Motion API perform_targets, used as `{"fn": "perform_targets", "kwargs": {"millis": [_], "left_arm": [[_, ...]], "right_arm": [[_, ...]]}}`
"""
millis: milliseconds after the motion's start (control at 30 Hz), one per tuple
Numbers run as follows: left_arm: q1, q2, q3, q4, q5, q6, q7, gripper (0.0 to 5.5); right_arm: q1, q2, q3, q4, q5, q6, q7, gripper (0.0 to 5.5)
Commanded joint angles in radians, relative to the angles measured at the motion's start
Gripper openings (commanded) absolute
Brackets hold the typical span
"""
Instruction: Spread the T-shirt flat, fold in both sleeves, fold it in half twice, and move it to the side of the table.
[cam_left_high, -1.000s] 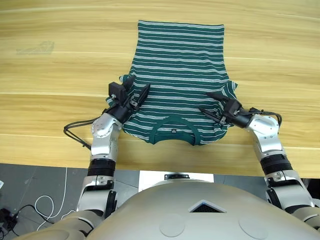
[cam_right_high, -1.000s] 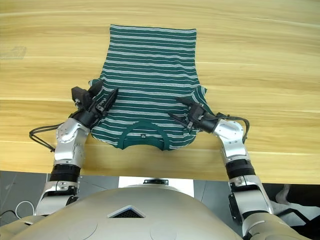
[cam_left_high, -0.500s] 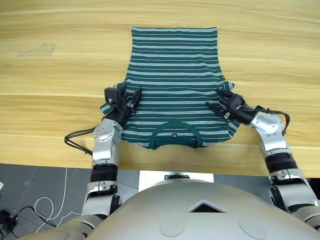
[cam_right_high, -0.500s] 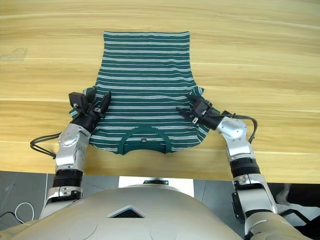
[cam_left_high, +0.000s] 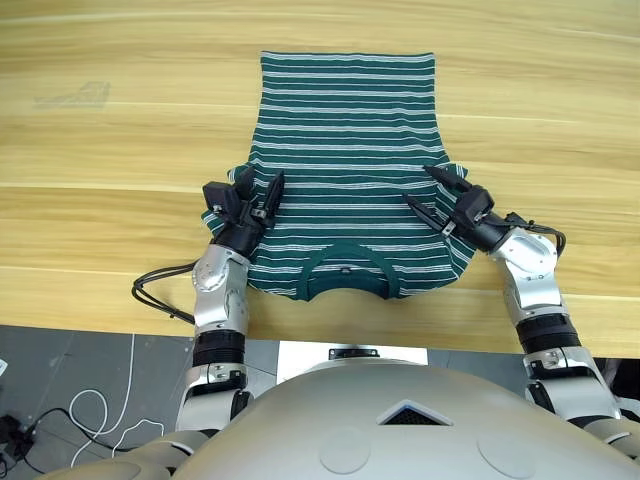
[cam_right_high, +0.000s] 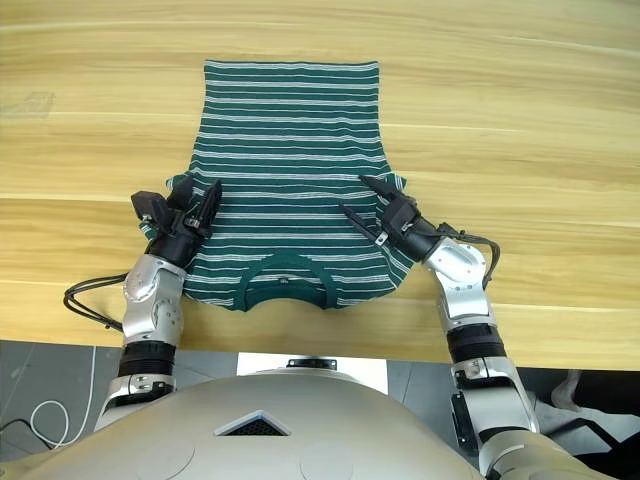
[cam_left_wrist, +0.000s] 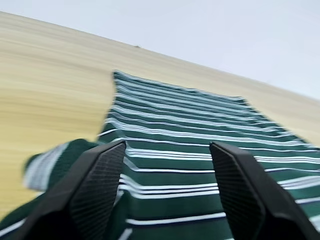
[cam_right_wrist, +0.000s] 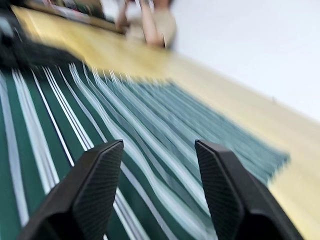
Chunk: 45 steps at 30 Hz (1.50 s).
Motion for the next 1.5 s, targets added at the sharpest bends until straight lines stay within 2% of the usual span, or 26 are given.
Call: {"fn": "perform_targets", "kwargs": {"millis": [33,167,267,367,433,533,600,733,833,967,1100,1233,1500], "left_arm": [[0.001,0.005,-0.006,-0.029,-0.025,-0.027,-0.073,3.11],[0.026,0.01,0.002,-0.092,-0.074,-0.065,-0.162,3.11],[0.073,0.029,0.029,-0.208,-0.172,-0.123,-0.284,3.11],[0.043,0.065,0.173,-0.248,-0.197,-0.185,-0.193,3.11],[0.003,0.125,0.282,-0.158,-0.048,-0.266,-0.024,3.11],[0.044,0.295,0.326,0.021,0.411,-0.511,0.173,3.11],[0.091,0.428,0.309,0.069,0.666,-0.579,0.282,3.11],[0.123,0.621,0.236,0.125,0.984,-0.599,0.468,3.11],[0.167,0.709,0.159,0.107,1.113,-0.609,0.476,3.11],[0.245,0.775,0.048,-0.007,1.116,-0.609,0.346,3.11],[0.337,0.809,0.0,-0.14,1.09,-0.577,0.274,3.11],[0.35,0.82,-0.04,-0.188,1.094,-0.536,0.262,3.11],[0.26,0.807,-0.122,-0.108,1.114,-0.458,0.311,3.11]], "right_arm": [[0.004,0.021,-0.014,-0.136,0.105,0.043,0.016,2.66],[-0.013,0.021,-0.047,-0.174,0.149,0.069,0.015,2.66],[-0.036,0.034,-0.081,-0.062,0.108,0.046,-0.023,2.66],[-0.07,0.085,-0.109,0.148,0.007,-0.02,-0.138,2.66],[-0.082,0.105,-0.139,0.238,-0.048,-0.079,-0.224,2.66],[-0.109,0.097,-0.185,0.338,-0.117,-0.153,-0.338,2.66],[-0.132,0.081,-0.216,0.384,-0.119,-0.166,-0.378,2.66],[-0.184,0.036,-0.245,0.461,-0.138,-0.178,-0.423,2.66],[-0.224,-0.002,-0.267,0.493,-0.133,-0.181,-0.432,2.66],[-0.292,-0.06,-0.317,0.498,-0.107,-0.19,-0.438,2.66],[-0.315,-0.094,-0.359,0.448,-0.059,-0.167,-0.412,2.66],[-0.294,-0.098,-0.371,0.396,-0.036,-0.155,-0.387,2.66],[-0.224,-0.094,-0.381,0.307,-0.023,-0.137,-0.376,2.66]]}}
